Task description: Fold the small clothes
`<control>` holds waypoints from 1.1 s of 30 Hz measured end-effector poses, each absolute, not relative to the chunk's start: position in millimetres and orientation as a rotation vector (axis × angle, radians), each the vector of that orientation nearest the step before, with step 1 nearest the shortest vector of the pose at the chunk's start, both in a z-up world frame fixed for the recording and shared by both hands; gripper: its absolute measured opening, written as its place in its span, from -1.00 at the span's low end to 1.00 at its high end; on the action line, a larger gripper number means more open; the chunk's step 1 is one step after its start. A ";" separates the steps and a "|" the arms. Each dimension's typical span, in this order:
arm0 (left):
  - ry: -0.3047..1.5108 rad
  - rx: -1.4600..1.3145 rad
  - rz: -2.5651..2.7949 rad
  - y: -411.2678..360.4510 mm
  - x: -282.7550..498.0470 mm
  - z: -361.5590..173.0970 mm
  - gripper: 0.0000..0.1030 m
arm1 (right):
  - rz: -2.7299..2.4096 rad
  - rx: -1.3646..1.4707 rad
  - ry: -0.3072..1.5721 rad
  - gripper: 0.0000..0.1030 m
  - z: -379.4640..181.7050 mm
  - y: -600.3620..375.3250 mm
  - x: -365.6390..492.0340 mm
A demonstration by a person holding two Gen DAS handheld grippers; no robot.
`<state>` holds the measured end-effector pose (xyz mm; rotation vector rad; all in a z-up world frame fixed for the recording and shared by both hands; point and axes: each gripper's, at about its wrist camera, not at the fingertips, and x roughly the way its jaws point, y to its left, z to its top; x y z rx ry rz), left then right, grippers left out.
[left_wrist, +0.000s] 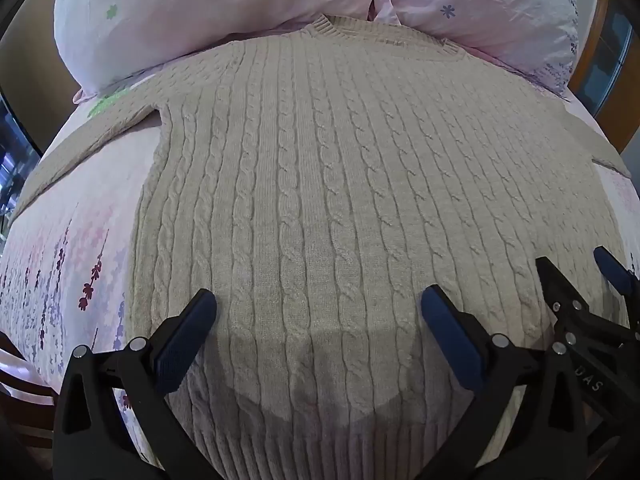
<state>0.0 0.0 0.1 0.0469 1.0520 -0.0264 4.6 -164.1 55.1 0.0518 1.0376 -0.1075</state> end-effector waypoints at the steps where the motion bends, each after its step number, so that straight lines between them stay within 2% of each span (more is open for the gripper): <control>1: 1.051 0.047 -0.026 0.0 0.0 0.1 0.97 | -0.108 0.052 1.039 0.97 54.9 -164.1 4.6; 33: 1.045 0.047 -0.026 0.0 -0.2 0.3 0.97 | -0.116 0.049 1.035 0.97 53.3 -164.6 4.3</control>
